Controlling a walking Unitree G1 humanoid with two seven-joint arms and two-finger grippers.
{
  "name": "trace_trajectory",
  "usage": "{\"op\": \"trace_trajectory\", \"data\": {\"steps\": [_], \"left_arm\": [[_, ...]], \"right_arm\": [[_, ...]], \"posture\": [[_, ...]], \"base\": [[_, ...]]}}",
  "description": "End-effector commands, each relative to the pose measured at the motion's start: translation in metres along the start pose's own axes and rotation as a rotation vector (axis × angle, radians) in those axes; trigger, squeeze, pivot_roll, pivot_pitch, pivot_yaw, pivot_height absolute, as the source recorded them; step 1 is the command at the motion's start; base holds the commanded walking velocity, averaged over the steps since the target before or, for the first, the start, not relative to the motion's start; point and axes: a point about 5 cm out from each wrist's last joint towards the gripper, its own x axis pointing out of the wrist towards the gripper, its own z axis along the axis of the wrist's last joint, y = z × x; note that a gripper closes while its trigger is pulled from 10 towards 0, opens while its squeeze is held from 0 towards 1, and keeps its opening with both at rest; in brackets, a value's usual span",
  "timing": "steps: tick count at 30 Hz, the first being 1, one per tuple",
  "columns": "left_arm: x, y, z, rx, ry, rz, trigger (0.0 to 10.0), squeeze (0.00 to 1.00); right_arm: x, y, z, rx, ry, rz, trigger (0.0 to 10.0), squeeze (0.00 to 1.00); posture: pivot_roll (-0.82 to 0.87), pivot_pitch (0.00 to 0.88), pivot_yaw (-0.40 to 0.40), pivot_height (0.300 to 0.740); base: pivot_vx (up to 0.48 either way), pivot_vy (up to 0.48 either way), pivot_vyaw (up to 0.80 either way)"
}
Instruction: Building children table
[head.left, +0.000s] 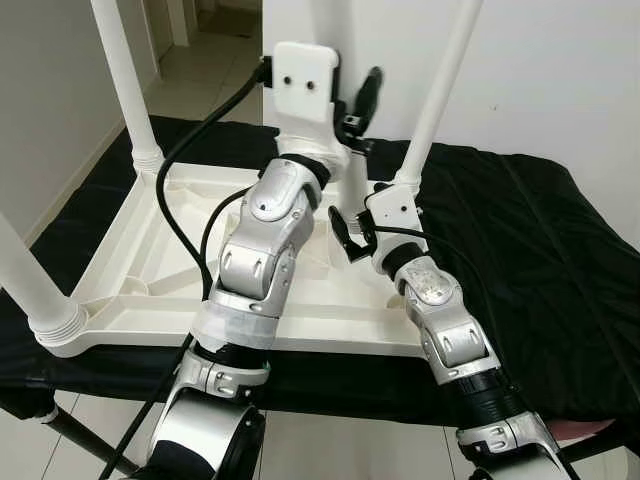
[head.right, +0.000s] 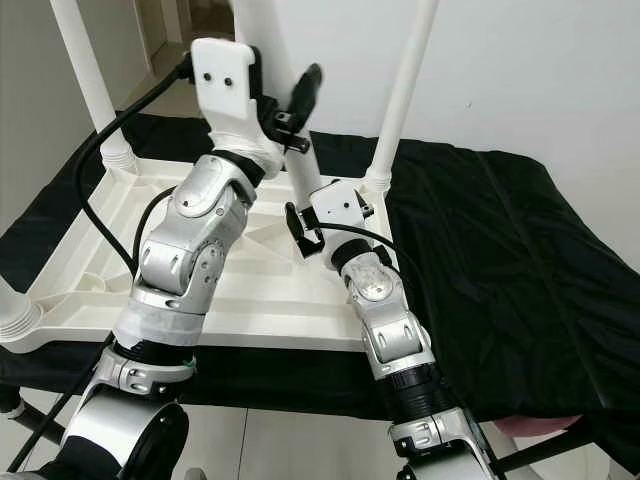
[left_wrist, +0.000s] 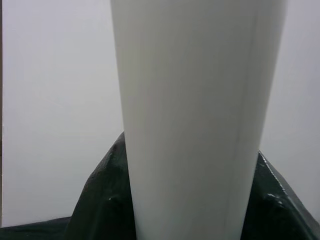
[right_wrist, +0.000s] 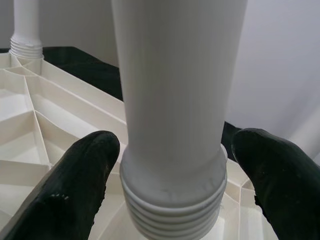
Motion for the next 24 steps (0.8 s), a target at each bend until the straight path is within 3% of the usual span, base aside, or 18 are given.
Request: {"op": "trace_trajectory", "data": {"steps": [1,6,22,23,24], "left_arm": [[-0.005,-0.02,-0.011,-0.121,0.017,-0.005,10.0,0.0],[-0.007,-0.031,-0.012,-0.145,0.029,-0.043,10.0,0.0],[-0.009,-0.037,-0.011,-0.169,0.035,-0.058,10.0,0.0],[-0.009,-0.038,-0.01,-0.168,0.033,-0.062,10.0,0.0],[-0.009,-0.038,-0.01,-0.169,0.032,-0.064,10.0,0.0]], "right_arm": [[0.002,-0.002,0.0,-0.003,-0.004,-0.015,10.0,0.0],[0.009,-0.001,0.004,-0.002,-0.034,-0.015,10.0,0.0],[0.012,0.001,0.007,0.049,-0.08,-0.011,10.0,0.0],[0.012,0.0,0.006,0.051,-0.078,-0.011,4.9,0.0],[0.012,-0.001,0.005,0.048,-0.076,-0.014,3.4,0.0]], "posture": [[-0.02,0.0,-0.068,0.74],[-0.01,0.0,-0.067,0.74],[-0.01,0.0,-0.064,0.74],[-0.01,0.0,-0.065,0.74],[-0.01,0.0,-0.064,0.74]], "base": [[0.0,0.0,0.0],[0.0,0.0,0.0],[0.0,0.0,0.0],[0.0,0.0,0.0],[0.0,0.0,0.0]]}}
